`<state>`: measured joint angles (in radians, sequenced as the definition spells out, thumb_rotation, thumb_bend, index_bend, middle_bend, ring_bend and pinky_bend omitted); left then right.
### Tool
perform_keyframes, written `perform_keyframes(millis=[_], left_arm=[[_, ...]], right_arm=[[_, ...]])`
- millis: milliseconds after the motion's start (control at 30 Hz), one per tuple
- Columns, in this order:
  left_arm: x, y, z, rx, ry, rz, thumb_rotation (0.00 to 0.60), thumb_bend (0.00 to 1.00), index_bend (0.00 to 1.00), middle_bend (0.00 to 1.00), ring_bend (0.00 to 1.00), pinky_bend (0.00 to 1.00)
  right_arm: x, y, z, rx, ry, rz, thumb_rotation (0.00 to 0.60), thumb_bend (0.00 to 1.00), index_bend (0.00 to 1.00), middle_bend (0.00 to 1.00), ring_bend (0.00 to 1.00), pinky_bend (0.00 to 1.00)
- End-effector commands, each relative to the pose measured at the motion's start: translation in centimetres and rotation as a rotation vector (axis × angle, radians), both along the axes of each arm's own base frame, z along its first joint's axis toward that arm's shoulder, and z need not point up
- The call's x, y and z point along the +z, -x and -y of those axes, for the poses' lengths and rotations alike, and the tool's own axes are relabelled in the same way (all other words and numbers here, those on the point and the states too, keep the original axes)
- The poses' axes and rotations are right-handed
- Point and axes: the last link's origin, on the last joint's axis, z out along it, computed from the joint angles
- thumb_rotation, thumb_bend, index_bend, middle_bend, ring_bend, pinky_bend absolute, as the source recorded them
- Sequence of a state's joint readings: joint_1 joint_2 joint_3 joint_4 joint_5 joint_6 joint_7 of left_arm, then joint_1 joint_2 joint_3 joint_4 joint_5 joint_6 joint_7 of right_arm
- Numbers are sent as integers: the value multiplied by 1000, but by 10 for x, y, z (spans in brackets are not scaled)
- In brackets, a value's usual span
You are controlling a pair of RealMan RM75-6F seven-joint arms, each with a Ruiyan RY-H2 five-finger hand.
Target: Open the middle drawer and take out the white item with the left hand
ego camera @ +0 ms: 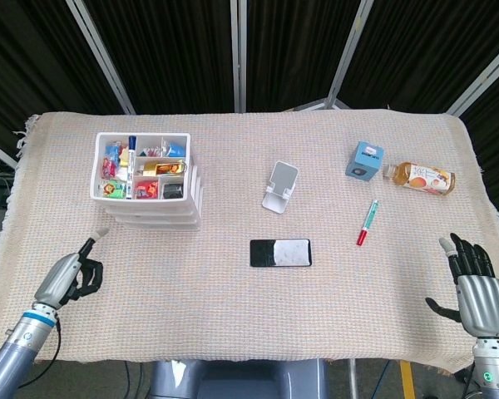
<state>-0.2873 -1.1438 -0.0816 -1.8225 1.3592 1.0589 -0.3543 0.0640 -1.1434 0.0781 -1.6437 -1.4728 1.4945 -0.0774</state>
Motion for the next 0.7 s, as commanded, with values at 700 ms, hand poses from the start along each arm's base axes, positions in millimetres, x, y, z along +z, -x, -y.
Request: perform_keyframes(millis=[700], left_arm=[[-42, -24, -48, 80, 46, 252, 600, 785, 13, 789, 797, 671]], right_arm=[[-3, 3, 1, -13, -17, 5, 600, 3, 0, 0, 0, 0]])
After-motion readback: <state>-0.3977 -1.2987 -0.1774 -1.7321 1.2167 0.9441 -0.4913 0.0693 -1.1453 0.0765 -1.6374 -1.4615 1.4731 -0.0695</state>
